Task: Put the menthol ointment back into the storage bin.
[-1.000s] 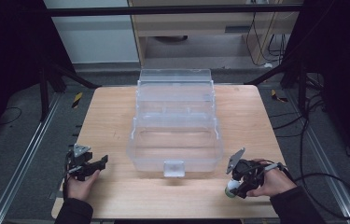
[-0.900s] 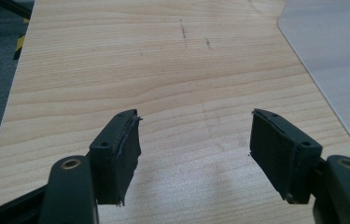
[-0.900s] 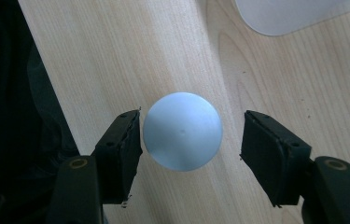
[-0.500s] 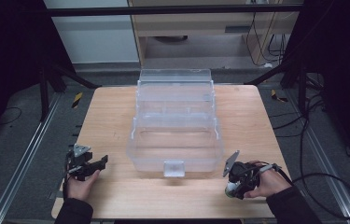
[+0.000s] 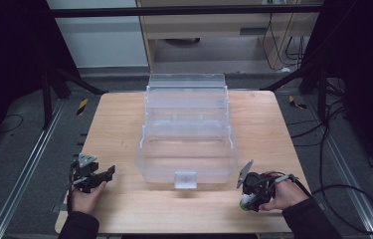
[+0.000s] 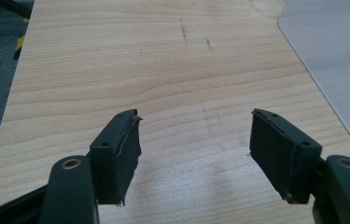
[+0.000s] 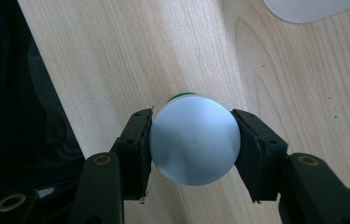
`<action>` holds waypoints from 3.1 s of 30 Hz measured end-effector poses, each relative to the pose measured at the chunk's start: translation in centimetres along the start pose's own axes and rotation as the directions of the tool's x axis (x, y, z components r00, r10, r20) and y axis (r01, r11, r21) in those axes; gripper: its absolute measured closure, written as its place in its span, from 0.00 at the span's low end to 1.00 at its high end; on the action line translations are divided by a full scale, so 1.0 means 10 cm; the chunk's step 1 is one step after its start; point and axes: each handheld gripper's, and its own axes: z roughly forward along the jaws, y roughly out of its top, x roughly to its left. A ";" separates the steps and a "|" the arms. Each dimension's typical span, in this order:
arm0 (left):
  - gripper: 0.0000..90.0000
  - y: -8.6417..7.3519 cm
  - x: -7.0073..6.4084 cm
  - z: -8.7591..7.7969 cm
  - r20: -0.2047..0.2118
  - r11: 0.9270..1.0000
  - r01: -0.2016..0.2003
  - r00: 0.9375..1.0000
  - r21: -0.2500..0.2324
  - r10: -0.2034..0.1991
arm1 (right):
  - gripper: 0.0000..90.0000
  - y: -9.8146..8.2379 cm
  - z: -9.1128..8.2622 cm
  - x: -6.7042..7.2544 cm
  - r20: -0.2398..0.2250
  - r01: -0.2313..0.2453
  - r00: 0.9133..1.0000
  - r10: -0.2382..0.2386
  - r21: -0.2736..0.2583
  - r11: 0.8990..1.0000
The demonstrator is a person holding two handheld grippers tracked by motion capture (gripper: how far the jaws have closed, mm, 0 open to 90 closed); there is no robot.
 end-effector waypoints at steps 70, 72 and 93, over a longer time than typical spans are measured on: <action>0.37 0.00 0.01 0.01 0.003 1.000 0.000 1.000 0.002 0.000 | 0.56 0.66 -1.16 -0.50 0.040 -0.106 0.992 0.117 -0.206 0.973; 0.37 0.00 0.01 0.01 0.003 1.000 -0.001 1.000 0.003 0.001 | 0.56 0.70 -1.14 -0.53 0.044 -0.106 0.992 0.118 -0.218 0.970; 0.37 0.00 0.02 0.00 0.002 1.000 0.000 1.000 0.001 0.000 | 0.56 0.95 -0.67 -0.67 0.046 -0.099 0.993 0.110 -0.195 0.976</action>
